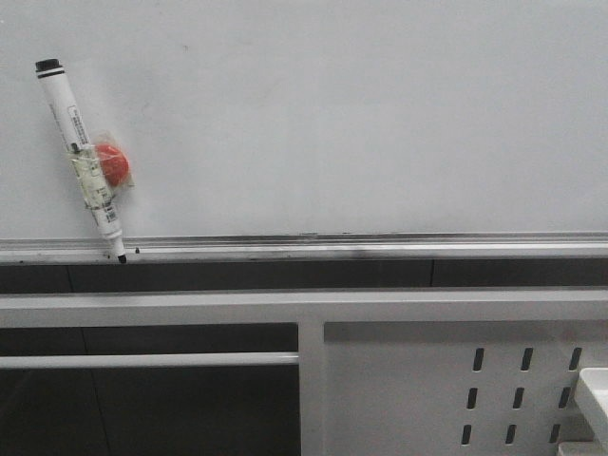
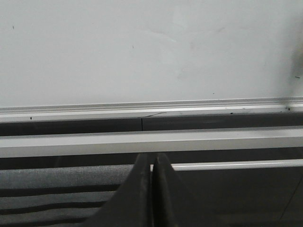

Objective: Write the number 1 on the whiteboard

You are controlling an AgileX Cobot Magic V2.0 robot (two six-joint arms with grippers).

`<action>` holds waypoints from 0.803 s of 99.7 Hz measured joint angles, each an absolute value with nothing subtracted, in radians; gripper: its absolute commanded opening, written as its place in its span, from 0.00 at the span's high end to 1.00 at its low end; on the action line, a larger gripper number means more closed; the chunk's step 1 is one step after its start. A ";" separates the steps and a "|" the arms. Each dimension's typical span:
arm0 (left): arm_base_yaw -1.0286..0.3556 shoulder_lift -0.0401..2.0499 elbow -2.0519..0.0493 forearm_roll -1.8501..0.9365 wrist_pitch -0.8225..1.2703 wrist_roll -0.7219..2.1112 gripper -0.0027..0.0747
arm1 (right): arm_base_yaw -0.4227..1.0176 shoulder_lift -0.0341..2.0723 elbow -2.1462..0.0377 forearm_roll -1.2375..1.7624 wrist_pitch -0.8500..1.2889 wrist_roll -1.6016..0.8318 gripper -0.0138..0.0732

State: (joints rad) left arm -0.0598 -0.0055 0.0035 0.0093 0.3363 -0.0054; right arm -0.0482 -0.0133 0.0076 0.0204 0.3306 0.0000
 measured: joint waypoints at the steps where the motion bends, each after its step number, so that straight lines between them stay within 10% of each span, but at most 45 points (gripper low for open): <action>1: -0.060 -0.005 0.004 0.009 0.336 -0.005 0.99 | -0.048 -0.013 0.008 0.015 0.331 0.000 0.92; 80: -0.060 -0.005 0.004 0.039 0.300 -0.005 0.99 | -0.049 -0.013 0.008 -0.041 0.331 0.000 0.92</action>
